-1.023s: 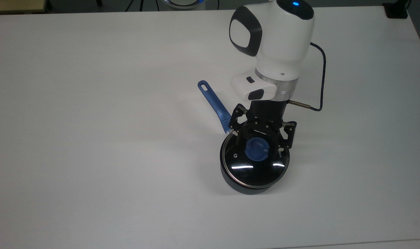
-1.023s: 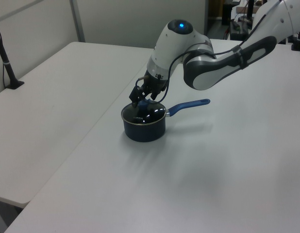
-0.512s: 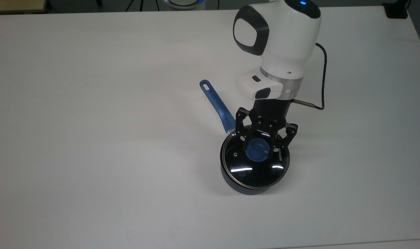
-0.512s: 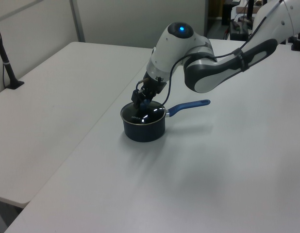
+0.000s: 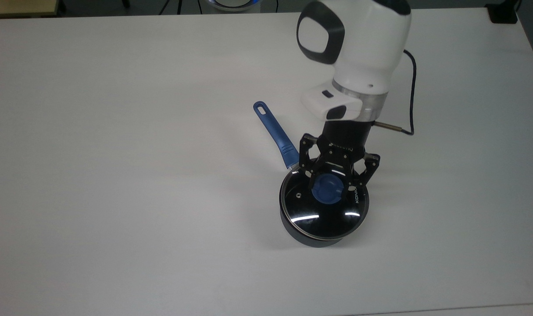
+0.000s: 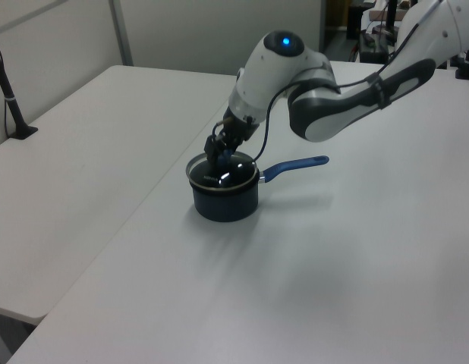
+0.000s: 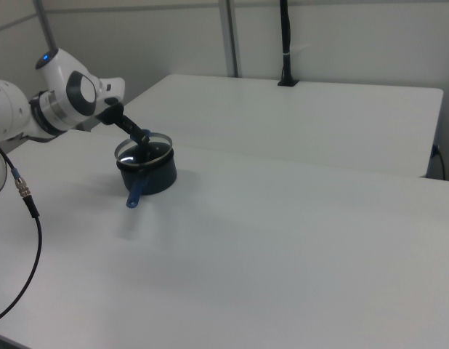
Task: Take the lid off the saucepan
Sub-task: 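Lift the glass lid off the saucepan and carry it aside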
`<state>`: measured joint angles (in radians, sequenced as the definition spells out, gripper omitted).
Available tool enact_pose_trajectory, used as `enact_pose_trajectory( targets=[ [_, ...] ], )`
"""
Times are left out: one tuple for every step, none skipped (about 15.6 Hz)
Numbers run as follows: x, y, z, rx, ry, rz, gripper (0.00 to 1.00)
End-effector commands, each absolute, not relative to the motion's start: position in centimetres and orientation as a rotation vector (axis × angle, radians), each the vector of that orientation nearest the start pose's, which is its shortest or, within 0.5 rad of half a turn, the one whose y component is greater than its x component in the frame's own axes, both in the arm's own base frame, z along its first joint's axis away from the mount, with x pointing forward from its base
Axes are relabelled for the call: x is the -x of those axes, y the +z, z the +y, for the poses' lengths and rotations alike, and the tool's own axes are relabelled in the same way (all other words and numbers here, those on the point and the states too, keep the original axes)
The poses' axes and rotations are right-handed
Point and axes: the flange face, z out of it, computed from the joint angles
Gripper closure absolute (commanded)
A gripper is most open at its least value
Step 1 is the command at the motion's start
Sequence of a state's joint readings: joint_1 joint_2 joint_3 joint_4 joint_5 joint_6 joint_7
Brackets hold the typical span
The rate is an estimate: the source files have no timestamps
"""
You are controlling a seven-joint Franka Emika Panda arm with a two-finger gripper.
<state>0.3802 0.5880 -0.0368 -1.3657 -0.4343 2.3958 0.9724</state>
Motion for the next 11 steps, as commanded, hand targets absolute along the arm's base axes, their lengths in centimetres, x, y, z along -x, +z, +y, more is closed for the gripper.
enact_pose_trajectory(
  targets=[
    [-68.0,48.8,22.3,3.071,-0.867,0.522,0.64],
    [-66.9,49.6,20.6,3.099,-0.835,0.478,0.64],
    [-65.6,50.3,18.7,3.112,-0.803,0.449,0.64],
    [-64.5,50.9,16.7,3.124,-0.765,0.425,0.64],
    [-63.5,51.6,14.5,3.143,-0.723,0.394,0.64],
    [-62.6,52.3,12.5,3.166,-0.675,0.365,0.64],
    [-61.6,53.2,10.2,3.183,-0.638,0.351,0.64],
    [-60.3,53.9,7.8,3.202,-0.592,0.334,0.64],
    [-58.8,54.3,5.9,3.213,-0.557,0.292,0.63],
    [-57.3,54.2,4.5,3.221,-0.53,0.251,0.62],
    [-56.1,54.0,2.7,3.23,-0.502,0.226,0.62]
  ],
)
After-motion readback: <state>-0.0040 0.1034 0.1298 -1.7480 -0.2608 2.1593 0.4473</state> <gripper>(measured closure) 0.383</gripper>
